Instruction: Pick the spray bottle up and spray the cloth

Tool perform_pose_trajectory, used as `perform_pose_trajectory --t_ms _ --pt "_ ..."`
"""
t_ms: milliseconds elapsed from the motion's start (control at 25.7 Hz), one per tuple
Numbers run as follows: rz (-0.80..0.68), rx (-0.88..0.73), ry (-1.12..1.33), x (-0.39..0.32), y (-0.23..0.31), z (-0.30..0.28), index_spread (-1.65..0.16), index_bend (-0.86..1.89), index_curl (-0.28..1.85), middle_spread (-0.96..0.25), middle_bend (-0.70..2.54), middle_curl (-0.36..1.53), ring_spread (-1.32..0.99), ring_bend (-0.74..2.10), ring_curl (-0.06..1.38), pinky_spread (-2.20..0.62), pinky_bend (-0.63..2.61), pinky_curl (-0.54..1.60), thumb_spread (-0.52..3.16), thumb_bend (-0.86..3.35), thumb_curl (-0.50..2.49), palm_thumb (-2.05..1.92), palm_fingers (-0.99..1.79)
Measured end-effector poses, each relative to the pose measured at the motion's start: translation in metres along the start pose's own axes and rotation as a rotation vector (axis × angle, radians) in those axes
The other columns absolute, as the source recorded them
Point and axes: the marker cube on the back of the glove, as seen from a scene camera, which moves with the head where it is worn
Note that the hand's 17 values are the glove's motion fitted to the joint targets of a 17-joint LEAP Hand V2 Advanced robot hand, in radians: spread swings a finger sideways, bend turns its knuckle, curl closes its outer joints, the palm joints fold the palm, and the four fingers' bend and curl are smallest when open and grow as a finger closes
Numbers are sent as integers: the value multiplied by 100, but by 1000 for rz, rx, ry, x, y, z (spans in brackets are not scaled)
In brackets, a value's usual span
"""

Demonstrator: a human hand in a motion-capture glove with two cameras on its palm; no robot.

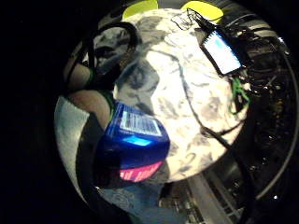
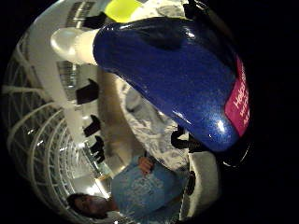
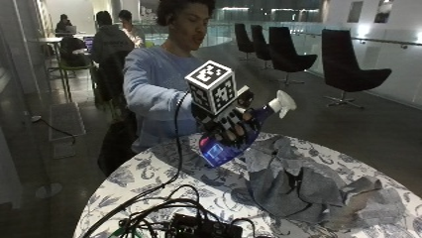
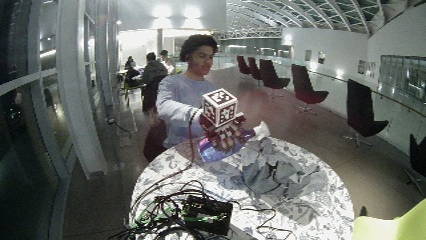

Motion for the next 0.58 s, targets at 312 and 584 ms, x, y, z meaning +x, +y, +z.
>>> perform_pose_trajectory --t_ms 312,584 --pt "-327 83 -562 -105 -29 36 -34 8 14 -8 38 43 -4 62 39 6 36 36 80 -2 51 99 90" --pt "-434 8 -641 -206 -93 137 -32 10 16 -8 36 42 -3 57 37 11 33 35 79 -2 52 102 88"
